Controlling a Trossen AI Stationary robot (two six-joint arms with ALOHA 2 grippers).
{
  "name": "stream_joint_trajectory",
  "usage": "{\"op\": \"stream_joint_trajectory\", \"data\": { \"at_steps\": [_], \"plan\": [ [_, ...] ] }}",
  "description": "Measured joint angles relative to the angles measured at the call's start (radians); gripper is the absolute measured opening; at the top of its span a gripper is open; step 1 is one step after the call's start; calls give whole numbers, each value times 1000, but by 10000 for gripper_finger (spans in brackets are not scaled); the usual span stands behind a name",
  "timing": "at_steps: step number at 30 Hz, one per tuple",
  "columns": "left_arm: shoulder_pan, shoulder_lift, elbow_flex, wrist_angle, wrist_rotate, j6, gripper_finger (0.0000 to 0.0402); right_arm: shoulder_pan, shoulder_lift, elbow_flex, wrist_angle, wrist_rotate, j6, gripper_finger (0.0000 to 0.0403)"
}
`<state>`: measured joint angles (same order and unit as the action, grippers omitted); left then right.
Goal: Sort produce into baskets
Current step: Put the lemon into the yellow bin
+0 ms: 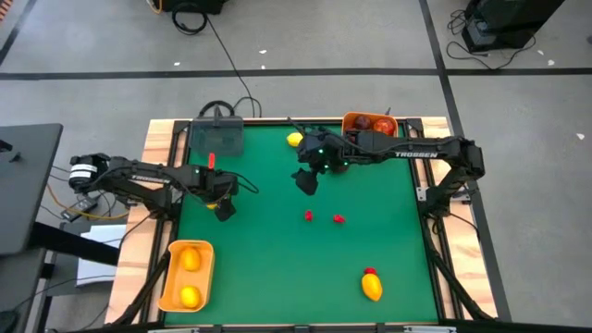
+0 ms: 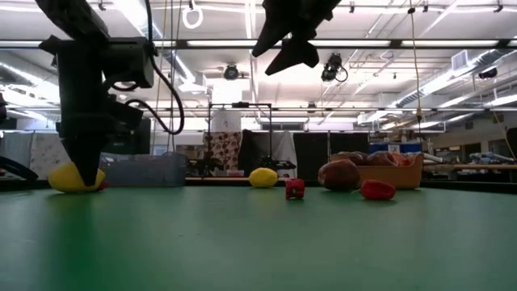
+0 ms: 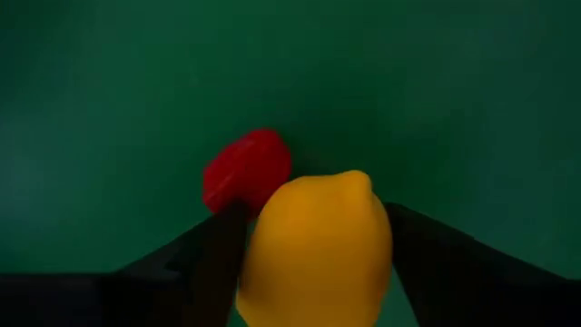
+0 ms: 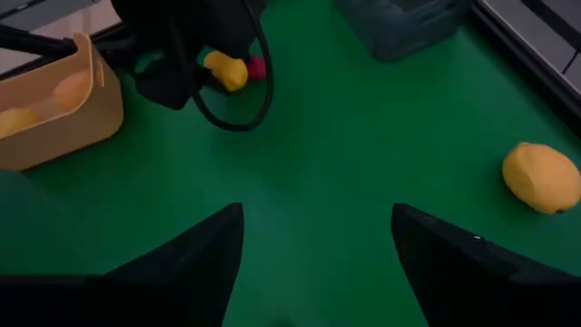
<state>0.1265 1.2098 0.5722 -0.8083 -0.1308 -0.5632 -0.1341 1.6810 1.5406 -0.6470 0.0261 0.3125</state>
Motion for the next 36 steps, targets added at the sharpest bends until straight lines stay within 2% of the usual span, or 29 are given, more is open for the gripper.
{"op": "stream_joint_trajectory", "data": {
  "at_steps": [3,5,10,15,19,22,32,36],
  "plan": [
    [5,0,5,-5,16,-44,208,1,0,0,-6,0,8,290],
    [6,0,28,-39,31,-104,192,1,0,0,-26,0,9,290],
    [-8,0,174,-184,127,-149,196,-4,0,-41,-97,27,6,290],
    [-97,0,412,-394,120,-160,220,-6,3,-117,-147,15,59,290],
    [-205,0,573,-498,69,-242,210,15,4,-162,-145,36,117,290],
    [-309,-1,635,-553,55,-324,206,41,3,-186,-102,41,163,290],
    [-757,-21,604,-537,32,-722,221,157,1,-193,-75,105,279,290],
    [-895,-21,602,-538,-23,-864,222,190,1,-193,-61,125,332,290]
  ]
}}
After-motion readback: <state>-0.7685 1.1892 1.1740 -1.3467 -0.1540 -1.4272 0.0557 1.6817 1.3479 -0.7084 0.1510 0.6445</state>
